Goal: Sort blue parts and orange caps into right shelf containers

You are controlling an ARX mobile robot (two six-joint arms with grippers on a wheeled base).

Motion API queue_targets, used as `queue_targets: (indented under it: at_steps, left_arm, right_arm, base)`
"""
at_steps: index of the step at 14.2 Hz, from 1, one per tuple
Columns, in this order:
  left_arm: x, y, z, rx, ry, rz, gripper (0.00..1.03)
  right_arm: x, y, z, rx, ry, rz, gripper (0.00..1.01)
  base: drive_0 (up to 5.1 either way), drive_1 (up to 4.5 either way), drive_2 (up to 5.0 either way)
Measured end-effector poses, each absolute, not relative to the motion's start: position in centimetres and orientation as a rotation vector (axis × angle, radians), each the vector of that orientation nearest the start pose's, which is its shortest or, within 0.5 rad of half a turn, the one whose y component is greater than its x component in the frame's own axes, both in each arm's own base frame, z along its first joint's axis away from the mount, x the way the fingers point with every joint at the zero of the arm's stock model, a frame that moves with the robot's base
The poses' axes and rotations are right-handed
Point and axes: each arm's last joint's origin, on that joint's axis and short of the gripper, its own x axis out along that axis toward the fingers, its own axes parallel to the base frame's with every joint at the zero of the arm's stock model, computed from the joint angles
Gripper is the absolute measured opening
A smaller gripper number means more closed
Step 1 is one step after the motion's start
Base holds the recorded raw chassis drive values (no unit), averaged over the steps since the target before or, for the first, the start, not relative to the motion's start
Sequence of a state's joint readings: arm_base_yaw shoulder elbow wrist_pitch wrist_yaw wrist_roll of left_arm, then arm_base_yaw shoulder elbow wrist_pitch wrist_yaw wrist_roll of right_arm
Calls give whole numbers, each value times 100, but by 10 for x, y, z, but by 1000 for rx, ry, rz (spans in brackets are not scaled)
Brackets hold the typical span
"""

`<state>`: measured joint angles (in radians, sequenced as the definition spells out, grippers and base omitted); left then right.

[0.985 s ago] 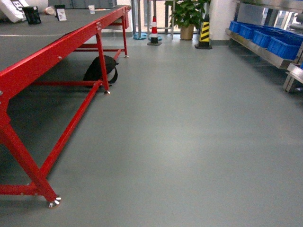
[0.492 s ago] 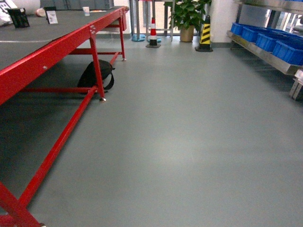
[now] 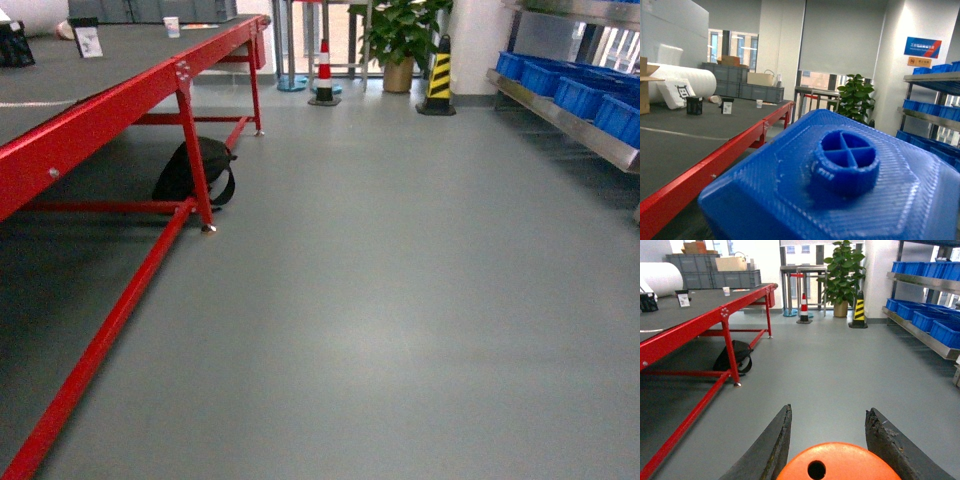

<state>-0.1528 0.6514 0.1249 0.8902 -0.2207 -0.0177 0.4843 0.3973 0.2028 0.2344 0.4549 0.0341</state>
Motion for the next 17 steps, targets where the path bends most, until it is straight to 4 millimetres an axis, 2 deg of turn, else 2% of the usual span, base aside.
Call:
queue_targets:
  at_steps: [17]
  left_arm:
    - [141, -15, 227, -86, -359, 64, 59]
  right_arm:
    - [114, 46, 221, 52, -34, 29, 40]
  base:
    - [-6, 428, -439]
